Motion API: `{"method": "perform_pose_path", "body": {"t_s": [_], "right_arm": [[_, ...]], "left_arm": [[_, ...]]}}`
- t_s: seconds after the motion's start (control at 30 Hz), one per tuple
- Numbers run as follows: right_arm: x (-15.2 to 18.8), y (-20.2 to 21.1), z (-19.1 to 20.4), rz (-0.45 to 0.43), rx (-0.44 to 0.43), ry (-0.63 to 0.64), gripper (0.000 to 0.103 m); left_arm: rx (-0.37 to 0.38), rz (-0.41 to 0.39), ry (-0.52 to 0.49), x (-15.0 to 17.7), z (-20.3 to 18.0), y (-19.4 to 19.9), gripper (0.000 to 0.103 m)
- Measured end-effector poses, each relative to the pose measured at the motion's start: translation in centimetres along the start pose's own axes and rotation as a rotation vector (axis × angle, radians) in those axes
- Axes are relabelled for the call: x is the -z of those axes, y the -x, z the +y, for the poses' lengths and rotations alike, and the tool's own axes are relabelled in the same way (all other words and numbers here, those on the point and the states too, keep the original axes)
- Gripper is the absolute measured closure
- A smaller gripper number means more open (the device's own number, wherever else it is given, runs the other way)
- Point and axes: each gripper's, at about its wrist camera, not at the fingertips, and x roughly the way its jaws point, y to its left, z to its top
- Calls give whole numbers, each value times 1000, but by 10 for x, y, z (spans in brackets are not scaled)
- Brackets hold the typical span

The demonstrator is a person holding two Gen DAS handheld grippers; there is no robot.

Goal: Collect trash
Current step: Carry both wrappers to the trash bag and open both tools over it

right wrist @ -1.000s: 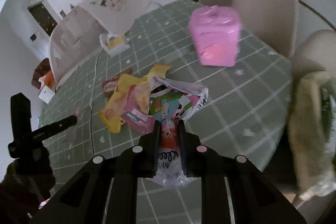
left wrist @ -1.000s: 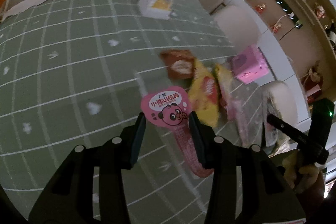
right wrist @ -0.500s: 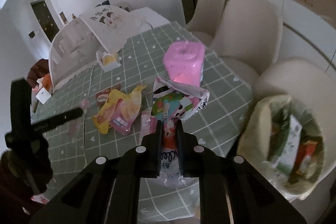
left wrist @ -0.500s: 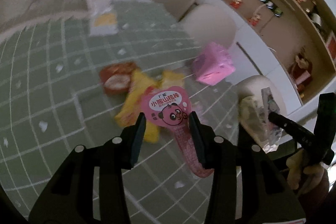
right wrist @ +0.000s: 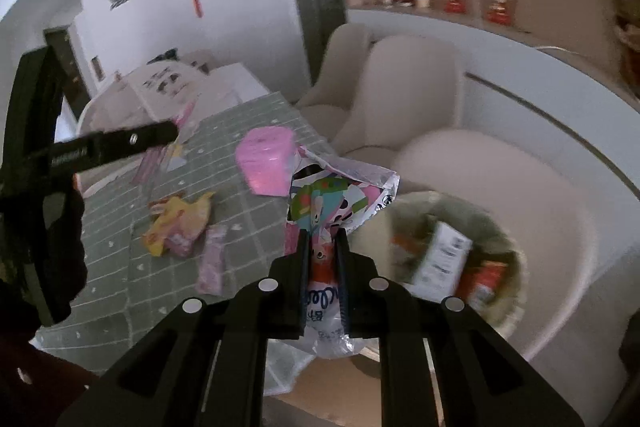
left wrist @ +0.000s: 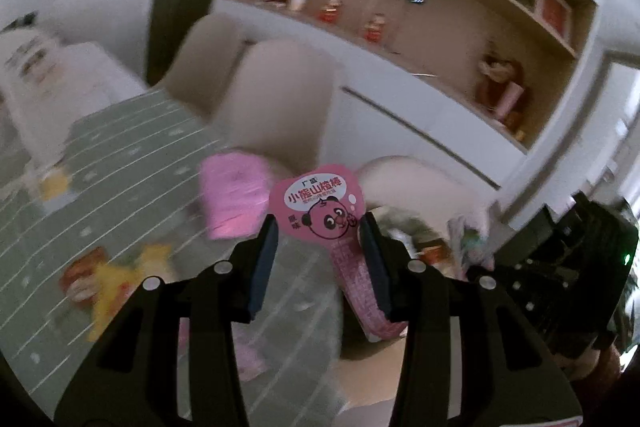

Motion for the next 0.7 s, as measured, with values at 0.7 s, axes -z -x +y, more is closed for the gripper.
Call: {"method": "perform_pose_path", "body": {"t_s": [0.7], "right_arm": [[70,76,-160,-81,174,-229,90]], "left_arm": [[195,243,-110,0,-164,-176,57]]}}
